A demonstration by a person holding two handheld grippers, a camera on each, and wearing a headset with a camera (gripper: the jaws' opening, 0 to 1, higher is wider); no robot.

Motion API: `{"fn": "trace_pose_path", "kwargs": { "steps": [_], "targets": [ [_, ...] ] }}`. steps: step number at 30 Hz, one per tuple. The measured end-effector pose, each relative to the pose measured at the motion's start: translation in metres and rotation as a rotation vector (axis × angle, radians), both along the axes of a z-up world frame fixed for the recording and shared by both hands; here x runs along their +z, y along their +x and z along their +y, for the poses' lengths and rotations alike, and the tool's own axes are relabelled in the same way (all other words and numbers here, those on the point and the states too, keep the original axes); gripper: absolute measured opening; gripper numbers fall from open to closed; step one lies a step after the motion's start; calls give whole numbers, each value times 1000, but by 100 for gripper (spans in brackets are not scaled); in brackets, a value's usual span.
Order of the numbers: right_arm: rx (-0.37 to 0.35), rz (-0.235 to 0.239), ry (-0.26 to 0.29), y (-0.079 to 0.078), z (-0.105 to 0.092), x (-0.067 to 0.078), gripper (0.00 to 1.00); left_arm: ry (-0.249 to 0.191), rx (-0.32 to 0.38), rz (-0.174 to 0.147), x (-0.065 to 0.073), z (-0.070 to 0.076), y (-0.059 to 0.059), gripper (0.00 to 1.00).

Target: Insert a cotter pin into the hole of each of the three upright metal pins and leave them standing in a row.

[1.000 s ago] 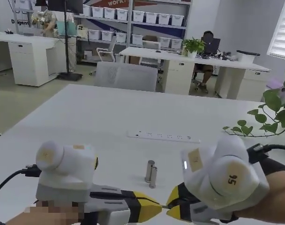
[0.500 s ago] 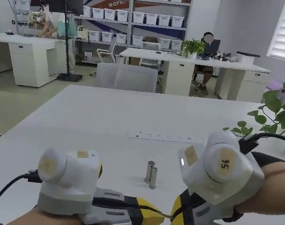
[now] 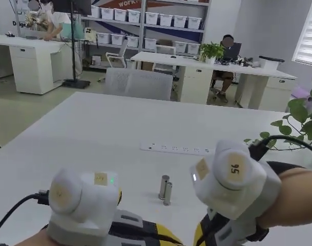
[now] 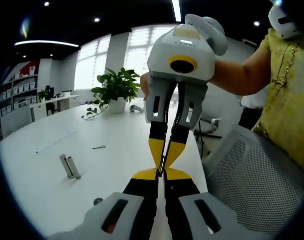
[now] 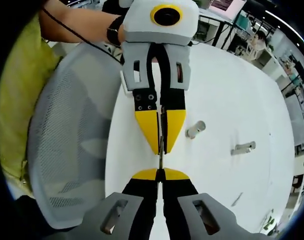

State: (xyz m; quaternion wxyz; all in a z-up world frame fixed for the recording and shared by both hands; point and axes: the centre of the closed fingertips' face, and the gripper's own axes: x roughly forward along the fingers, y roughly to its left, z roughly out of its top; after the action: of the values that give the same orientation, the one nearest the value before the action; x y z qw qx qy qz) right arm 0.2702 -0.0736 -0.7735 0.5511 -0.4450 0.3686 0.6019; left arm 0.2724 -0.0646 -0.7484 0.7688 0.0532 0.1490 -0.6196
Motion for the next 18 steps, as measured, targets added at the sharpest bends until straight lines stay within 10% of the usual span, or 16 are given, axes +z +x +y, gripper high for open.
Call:
{"fn": "trace_pose_path", "kwargs": {
  "steps": [4,18],
  "targets": [
    [-1,32,-29,-4,-3,-2,4,3,-18,-2,0,-2,-2,0],
    [-14,6,2,1,-4,3,6,-37,10,140,-4,-2,0,0]
  ]
}}
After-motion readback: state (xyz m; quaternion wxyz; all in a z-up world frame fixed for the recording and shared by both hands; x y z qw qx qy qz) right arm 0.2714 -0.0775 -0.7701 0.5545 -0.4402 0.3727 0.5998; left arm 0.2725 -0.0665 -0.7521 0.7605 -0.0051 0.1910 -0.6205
